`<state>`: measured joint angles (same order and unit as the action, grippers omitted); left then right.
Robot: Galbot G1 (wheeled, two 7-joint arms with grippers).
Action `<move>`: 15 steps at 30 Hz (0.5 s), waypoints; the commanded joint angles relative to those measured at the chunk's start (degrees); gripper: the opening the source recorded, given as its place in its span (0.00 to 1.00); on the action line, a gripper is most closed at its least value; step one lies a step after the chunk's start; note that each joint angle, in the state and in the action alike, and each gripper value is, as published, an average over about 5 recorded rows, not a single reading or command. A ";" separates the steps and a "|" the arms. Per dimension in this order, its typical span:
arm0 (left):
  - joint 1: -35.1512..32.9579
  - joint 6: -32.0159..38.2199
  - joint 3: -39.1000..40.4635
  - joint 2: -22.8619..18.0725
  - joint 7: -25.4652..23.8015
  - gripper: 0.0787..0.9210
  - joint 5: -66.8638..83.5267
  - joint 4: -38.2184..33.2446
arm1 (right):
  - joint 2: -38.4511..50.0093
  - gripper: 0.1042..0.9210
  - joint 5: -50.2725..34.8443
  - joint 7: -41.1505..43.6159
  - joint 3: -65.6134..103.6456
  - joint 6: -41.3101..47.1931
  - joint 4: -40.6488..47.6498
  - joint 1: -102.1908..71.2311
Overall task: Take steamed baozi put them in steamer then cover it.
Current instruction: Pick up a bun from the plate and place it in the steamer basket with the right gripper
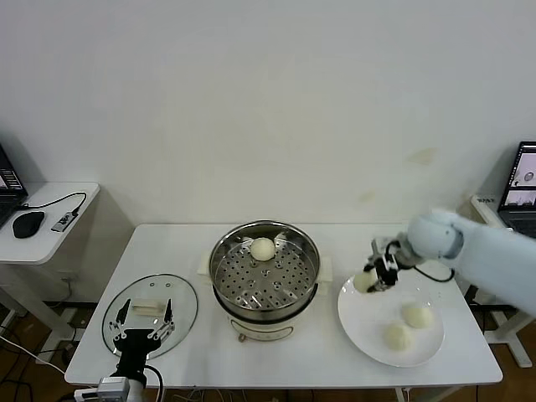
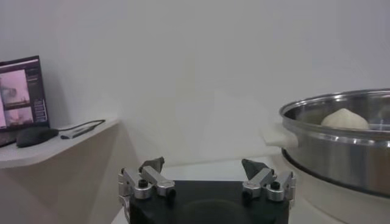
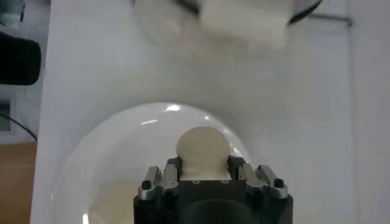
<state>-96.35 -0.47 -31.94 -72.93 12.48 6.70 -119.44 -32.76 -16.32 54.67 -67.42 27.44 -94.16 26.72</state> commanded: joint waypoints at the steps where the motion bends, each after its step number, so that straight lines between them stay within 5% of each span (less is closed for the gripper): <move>1: -0.17 0.01 0.19 0.18 -0.01 0.88 0.14 -0.21 | -8.63 0.49 -15.36 -0.84 -9.67 3.77 -3.56 24.01; 15: -0.31 -0.09 -0.86 0.01 0.22 0.88 0.00 -1.88 | -33.29 0.54 -25.42 -9.04 -6.91 10.00 7.49 12.65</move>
<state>-96.68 -0.40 -32.47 -72.83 12.64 6.78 -120.61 -51.16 -34.35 49.09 -73.15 34.43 -92.70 40.69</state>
